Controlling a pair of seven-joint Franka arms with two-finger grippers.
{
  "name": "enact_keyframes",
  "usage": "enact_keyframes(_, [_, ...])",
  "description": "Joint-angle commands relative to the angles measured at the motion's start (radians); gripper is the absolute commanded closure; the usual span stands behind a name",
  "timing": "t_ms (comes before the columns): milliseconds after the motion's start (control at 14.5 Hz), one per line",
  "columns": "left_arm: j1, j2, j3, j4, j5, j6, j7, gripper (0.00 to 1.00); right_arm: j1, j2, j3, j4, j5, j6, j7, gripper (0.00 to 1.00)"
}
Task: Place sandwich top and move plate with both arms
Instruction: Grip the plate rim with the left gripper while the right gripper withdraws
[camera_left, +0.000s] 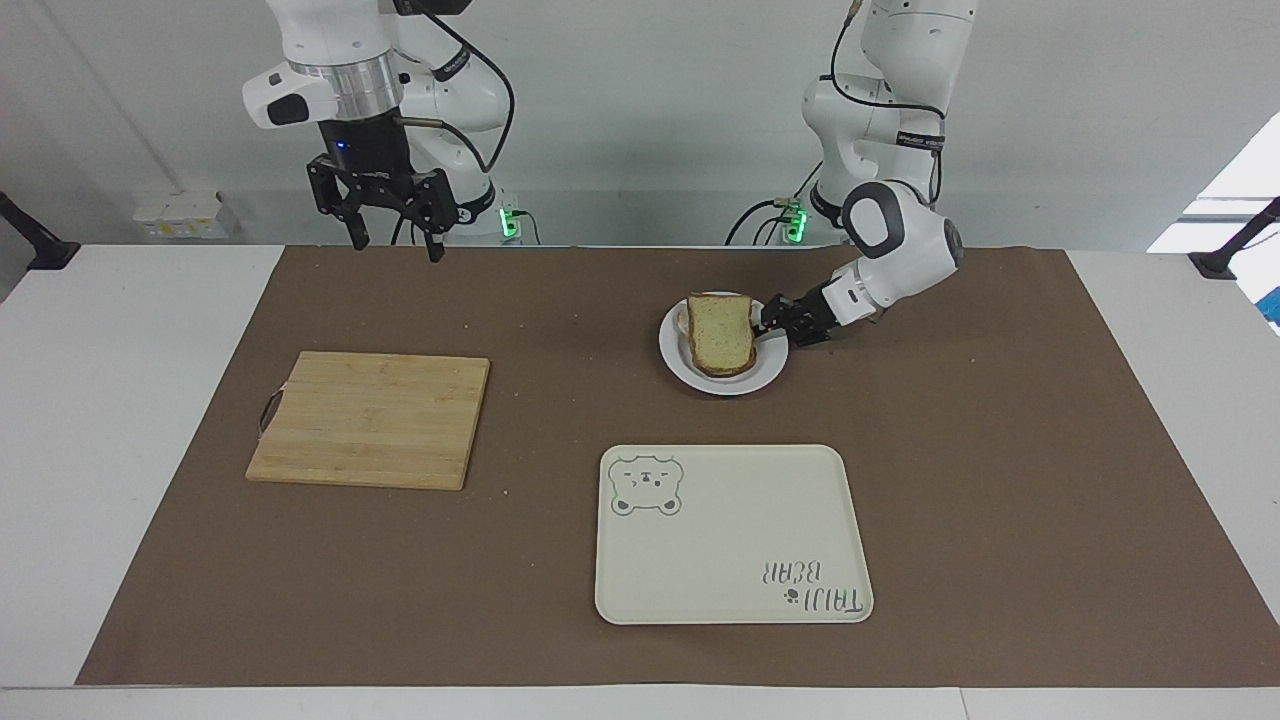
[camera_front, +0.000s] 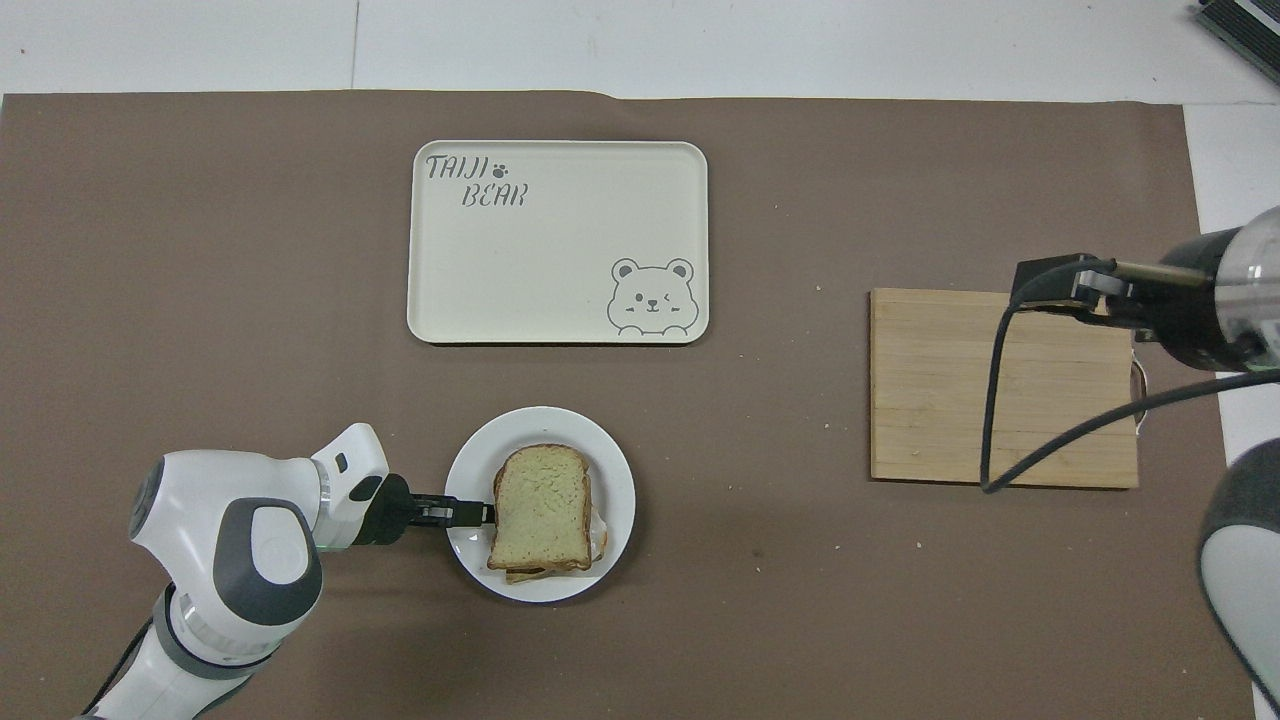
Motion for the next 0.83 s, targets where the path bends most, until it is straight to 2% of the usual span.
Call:
enact_keyframes(0, [-0.022,0.002,0.012,-0.012,-0.035,0.028,0.03,1.0,-0.011,-0.014,-0.058,0.0,0.007,-0.031,-0.12,0.0])
enact_keyframes(345, [0.048,0.013,0.013,0.003,-0.038,-0.018,0.023,1.0,-0.009,-0.028,-0.15,0.0,0.001,-0.072,-0.26,0.0])
enact_keyframes(553, [0.08,0.016,0.013,0.029,-0.04,-0.06,0.016,1.0,-0.008,-0.028,-0.158,-0.004,-0.016,-0.116,-0.309,0.0])
enact_keyframes(760, [0.131,0.013,0.02,0.087,-0.038,-0.162,-0.028,1.0,-0.008,-0.039,-0.156,-0.027,0.002,-0.152,-0.309,0.0])
